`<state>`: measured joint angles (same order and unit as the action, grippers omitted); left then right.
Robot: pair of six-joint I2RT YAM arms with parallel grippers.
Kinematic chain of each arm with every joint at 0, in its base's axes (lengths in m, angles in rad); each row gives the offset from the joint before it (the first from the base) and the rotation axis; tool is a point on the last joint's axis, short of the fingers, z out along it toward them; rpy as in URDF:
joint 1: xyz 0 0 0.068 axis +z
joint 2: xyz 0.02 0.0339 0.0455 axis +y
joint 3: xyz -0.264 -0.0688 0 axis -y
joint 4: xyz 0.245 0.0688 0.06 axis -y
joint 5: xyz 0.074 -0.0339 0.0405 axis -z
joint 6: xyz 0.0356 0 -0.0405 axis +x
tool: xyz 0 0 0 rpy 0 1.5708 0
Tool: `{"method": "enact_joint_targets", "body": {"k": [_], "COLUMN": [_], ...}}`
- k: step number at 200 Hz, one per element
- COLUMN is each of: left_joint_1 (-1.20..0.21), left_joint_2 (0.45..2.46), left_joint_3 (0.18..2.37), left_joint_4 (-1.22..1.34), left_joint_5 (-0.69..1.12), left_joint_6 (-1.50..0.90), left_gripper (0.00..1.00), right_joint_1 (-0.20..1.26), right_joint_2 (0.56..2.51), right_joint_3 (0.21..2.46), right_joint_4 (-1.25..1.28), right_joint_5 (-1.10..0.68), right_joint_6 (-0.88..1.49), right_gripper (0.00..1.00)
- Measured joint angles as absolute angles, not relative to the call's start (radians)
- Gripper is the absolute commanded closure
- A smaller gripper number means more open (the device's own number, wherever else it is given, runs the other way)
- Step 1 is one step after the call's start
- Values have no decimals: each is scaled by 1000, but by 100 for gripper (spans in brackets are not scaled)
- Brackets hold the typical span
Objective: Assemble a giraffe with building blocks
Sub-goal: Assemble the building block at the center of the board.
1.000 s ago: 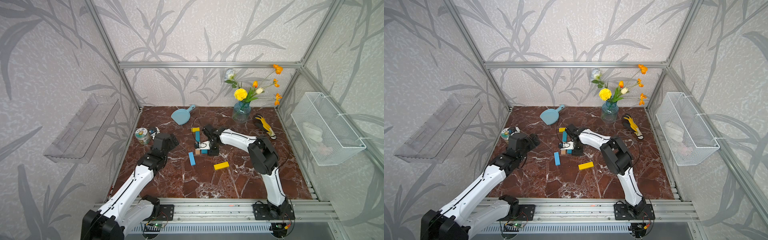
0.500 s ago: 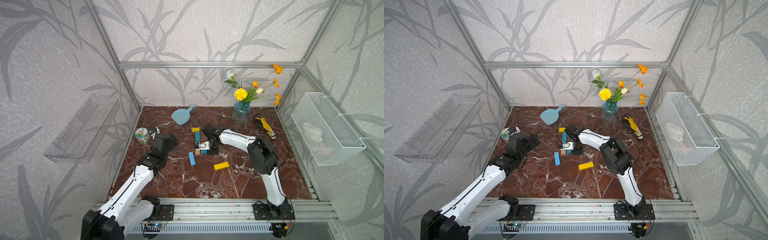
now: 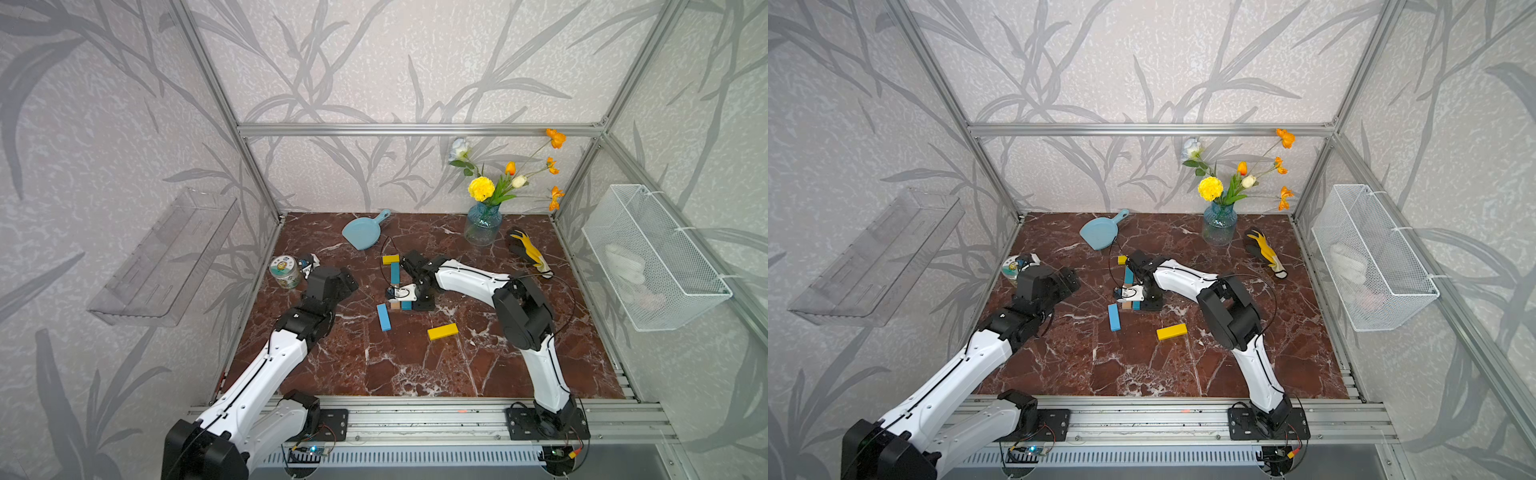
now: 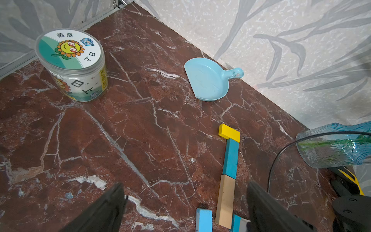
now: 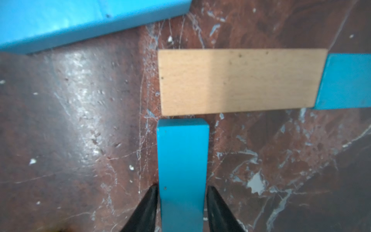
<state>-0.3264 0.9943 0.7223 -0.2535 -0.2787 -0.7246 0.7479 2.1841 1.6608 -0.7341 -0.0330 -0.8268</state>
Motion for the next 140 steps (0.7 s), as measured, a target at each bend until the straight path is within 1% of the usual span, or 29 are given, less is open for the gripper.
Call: {"method": "enact_joint_targets", "body": {"k": [23,40,140], "left_joint_1": [-326,-326,-326], "left_joint_2": [994,994,994], "left_joint_3": [722,722,722], "left_joint_4": [-253,-253,-253], "left_joint_5": [-279,-279,-279], "left_joint_6": [-725,-725,-725], "left_gripper": [5,5,5], "right_joint_1": [749,750,754], "right_joint_2": [2196,2205,2212], "right_joint_3": [1679,1693,1705], "right_joint_4": [-739,-741,-745], "right_joint_5": [-27,-25,-19], "right_joint_6": [-820,-816,-811], "right_gripper": [58,61,61]}}
